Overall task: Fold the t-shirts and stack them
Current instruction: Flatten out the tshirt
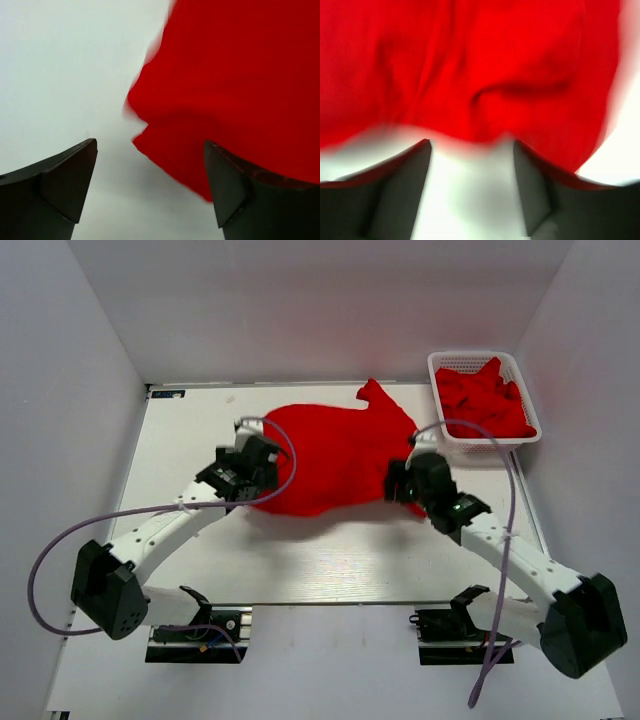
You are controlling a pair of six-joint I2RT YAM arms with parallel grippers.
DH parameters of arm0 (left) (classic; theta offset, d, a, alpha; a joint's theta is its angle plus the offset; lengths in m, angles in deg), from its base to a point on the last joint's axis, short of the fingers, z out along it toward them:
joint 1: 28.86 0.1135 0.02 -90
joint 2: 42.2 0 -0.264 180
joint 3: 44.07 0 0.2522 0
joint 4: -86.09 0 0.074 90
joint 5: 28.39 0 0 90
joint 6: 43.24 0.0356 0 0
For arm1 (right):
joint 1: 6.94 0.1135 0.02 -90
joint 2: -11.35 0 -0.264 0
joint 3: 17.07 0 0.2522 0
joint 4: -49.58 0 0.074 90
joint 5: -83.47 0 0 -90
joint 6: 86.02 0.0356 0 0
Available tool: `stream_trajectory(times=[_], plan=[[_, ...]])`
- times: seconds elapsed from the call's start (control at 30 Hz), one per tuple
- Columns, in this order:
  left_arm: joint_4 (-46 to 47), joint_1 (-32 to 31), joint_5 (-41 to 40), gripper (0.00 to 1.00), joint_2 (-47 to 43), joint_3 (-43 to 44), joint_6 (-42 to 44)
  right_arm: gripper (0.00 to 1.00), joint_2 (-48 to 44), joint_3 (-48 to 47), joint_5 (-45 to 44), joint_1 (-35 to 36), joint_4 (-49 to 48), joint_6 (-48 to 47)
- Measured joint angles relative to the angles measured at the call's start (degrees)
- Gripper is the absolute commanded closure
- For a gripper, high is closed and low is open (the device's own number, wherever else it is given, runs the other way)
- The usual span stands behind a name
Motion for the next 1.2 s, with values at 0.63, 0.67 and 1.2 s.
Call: stream_trajectory(times=[0.63, 0.67, 1.2], plan=[[-5.0, 1.4, 4.2, 0.0, 11.9, 5.3, -11.1, 0.1, 9.7, -6.1, -3.1, 0.1, 12.3, 6.4], [-4.0, 2.1, 4.8, 0.0, 14.3, 6.6, -10.5, 0.1, 11.5, -6.4, -3.7, 0.0, 12.7, 6.6], [3.8, 15.2, 17.0, 0.0, 43.3, 21.0, -4.9, 0.13, 23.3, -9.4, -10.5, -7.5, 18.3, 10.9]])
